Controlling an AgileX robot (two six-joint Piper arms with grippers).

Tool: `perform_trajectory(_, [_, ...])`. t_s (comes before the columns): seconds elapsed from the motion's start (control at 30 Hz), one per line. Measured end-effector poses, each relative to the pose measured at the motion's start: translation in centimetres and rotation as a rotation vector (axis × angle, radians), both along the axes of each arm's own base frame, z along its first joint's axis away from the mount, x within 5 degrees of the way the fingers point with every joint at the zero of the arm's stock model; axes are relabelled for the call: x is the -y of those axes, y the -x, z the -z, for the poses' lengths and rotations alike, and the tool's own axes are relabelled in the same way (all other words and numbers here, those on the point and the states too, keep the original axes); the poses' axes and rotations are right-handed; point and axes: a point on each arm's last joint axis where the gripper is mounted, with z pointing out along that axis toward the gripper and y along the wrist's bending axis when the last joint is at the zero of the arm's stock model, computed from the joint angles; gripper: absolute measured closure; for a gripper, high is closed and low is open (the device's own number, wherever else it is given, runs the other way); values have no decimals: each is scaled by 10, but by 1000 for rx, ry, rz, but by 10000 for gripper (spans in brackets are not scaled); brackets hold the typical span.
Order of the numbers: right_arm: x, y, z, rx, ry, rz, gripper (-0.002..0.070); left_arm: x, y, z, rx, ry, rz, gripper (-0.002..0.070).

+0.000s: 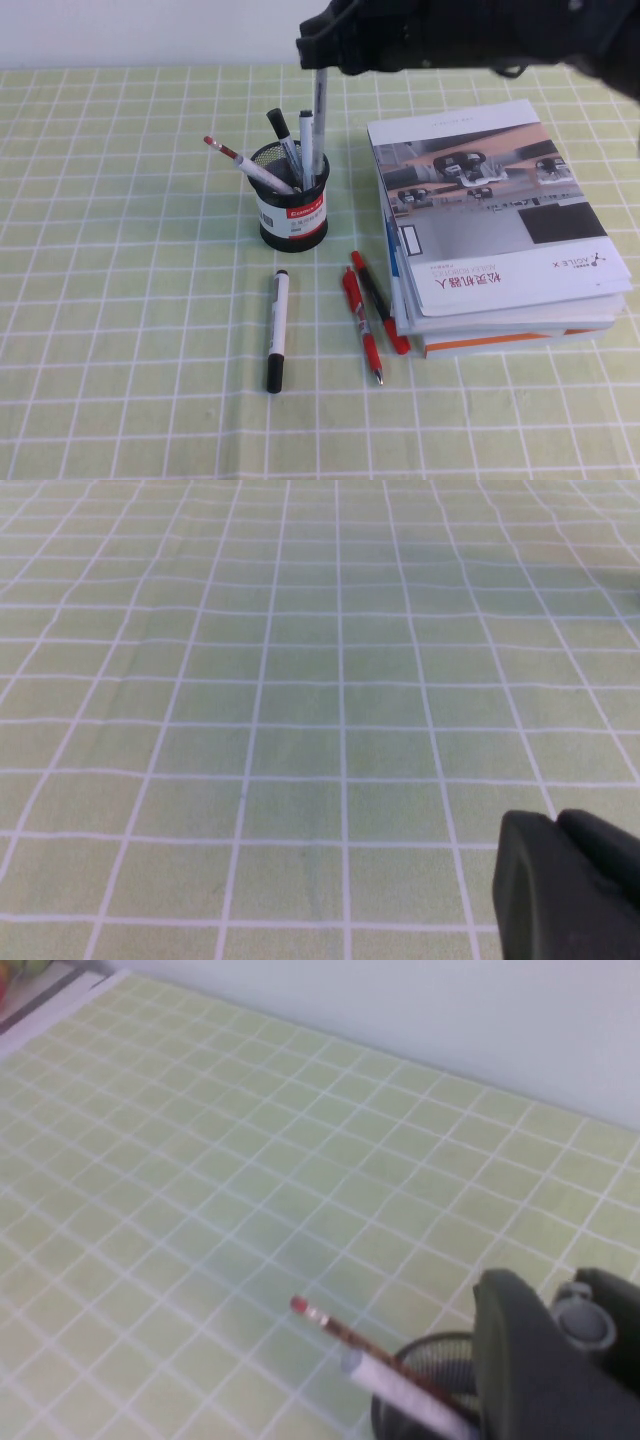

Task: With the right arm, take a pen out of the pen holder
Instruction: 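Take a marker out of the pen holder and lay it on the table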

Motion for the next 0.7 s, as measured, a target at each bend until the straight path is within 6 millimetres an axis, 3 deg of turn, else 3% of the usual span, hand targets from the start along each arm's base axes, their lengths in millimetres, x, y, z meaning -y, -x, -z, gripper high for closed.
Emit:
perform_trajectory(0.13, [14,23,-21,-41,72,-23,631,0,0,0,0,0,0,680])
perform_trajectory(0.23, [21,38,-23,-125,155,-19,631,0,0,0,0,0,0,680])
perform_trajectory(0.47, [10,60,-1,-363,327,-58,631,0,0,0,0,0,0,680])
perform_trajectory(0.7, [-17,40,51,-563,420,-50,631,0,0,0,0,0,0,680])
